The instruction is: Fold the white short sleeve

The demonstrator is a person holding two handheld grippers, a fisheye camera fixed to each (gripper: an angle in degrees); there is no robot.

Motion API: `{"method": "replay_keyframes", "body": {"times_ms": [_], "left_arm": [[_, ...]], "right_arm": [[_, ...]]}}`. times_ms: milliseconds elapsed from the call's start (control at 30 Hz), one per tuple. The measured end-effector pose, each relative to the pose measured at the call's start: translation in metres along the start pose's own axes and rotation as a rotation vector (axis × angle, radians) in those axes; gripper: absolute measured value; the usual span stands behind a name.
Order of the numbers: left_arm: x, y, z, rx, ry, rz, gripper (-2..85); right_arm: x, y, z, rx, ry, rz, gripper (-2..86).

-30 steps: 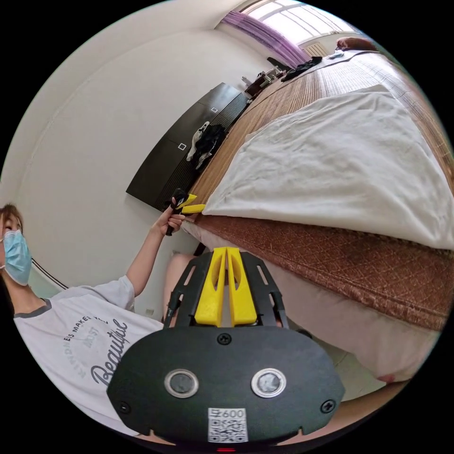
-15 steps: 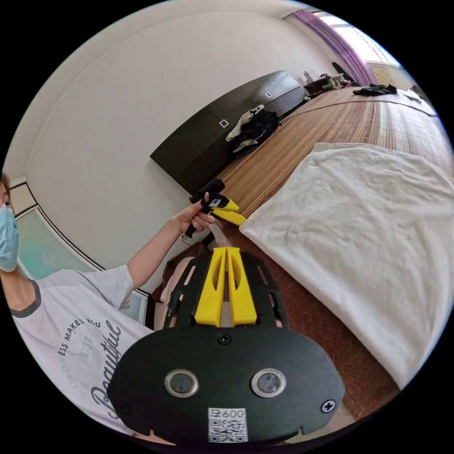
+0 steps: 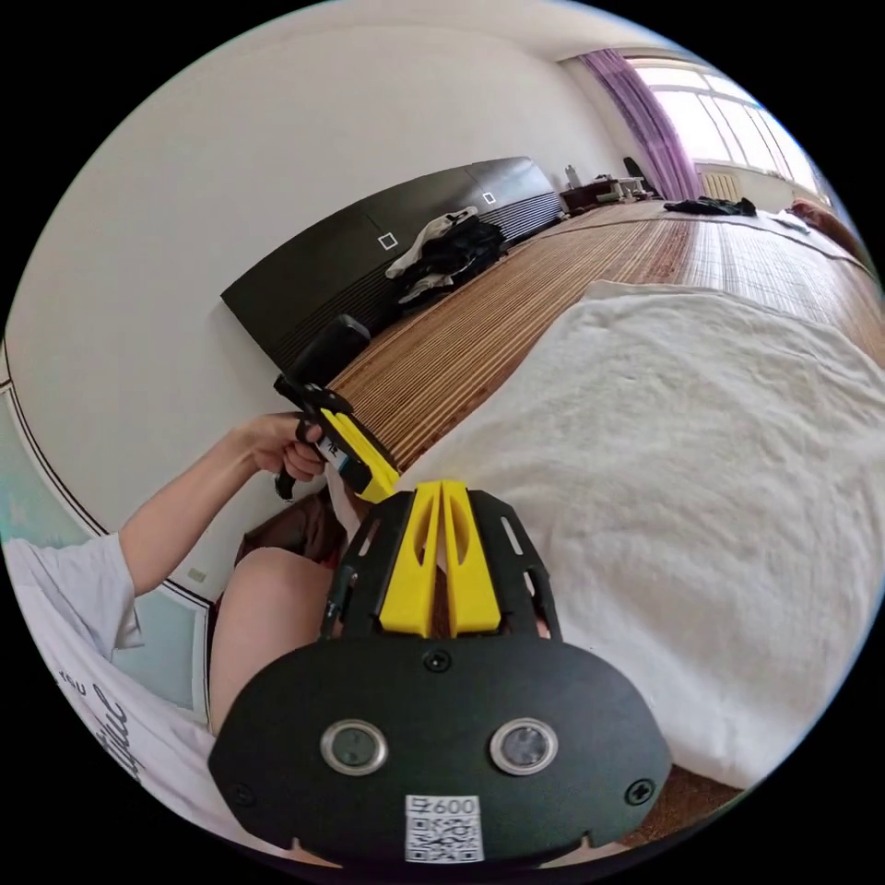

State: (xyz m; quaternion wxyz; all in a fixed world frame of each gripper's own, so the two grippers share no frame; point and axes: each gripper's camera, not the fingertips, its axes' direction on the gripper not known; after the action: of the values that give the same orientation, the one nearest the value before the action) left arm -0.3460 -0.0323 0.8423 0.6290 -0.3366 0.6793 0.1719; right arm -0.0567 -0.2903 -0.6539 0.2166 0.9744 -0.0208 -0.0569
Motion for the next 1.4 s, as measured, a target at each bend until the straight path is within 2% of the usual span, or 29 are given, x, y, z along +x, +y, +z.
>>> {"method": "replay_keyframes", "body": {"times_ms": [167,267,400,467,500,533,600,633,667,700,767,833,1000,1200,1300,1400], "left_arm": [[-0.022,0.009,0.028,-0.011,0.036,-0.006,0.5],[-0.027,0.022,0.045,0.003,0.007,0.000,0.3],[-0.018,0.057,0.068,0.012,-0.133,0.014,0.3],[0.016,0.073,0.080,0.093,-0.398,0.091,0.5],[0.051,0.083,0.102,0.118,-0.649,0.219,0.7],[0.070,0.089,0.118,0.119,-0.785,0.295,0.9],[0.126,0.113,0.203,0.112,-1.327,0.587,1.6],[0.139,0.124,0.250,0.106,-1.514,0.744,1.6],[0.142,0.128,0.272,0.086,-1.573,0.816,1.5],[0.143,0.132,0.309,0.032,-1.604,0.910,1.4],[0.133,0.130,0.354,-0.123,-1.569,0.995,1.3],[0.110,0.128,0.403,-0.261,-1.630,1.037,1.2],[0.077,0.124,0.461,-0.289,-1.610,1.048,1.2],[0.028,0.123,0.524,-0.349,-1.711,1.061,1.6],[0.009,0.123,0.541,-0.301,-1.723,1.026,1.7],[-0.010,0.124,0.556,-0.220,-1.746,0.971,1.8]], "right_arm": [[-0.015,-0.004,0.018,-0.027,0.034,-0.084,-0.8],[-0.003,-0.009,0.024,-0.039,-0.010,-0.036,-0.8],[0.005,-0.011,0.029,-0.030,-0.037,-0.007,-0.8],[0.000,-0.010,0.034,-0.019,-0.007,-0.034,-0.8],[-0.001,-0.009,0.035,-0.014,-0.001,-0.041,-0.8],[-0.002,-0.007,0.037,-0.003,0.006,-0.047,-0.8],[0.000,-0.006,0.040,0.005,-0.002,-0.040,-0.8],[0.006,-0.007,0.042,0.005,-0.024,-0.019,-0.8],[0.013,-0.007,0.043,0.006,-0.054,0.010,-0.8],[0.017,-0.007,0.044,0.007,-0.070,0.025,-0.8],[0.030,-0.007,0.049,0.005,-0.123,0.075,-0.8],[0.033,-0.006,0.054,0.006,-0.137,0.088,-0.8],[0.025,0.000,0.066,0.015,-0.108,0.057,-0.8],[0.018,0.012,0.082,0.030,-0.117,0.050,-0.8],[-0.006,0.029,0.076,0.121,-0.086,-0.060,-0.7],[-0.054,0.058,0.069,0.231,-0.034,-0.305,-0.2]]}}
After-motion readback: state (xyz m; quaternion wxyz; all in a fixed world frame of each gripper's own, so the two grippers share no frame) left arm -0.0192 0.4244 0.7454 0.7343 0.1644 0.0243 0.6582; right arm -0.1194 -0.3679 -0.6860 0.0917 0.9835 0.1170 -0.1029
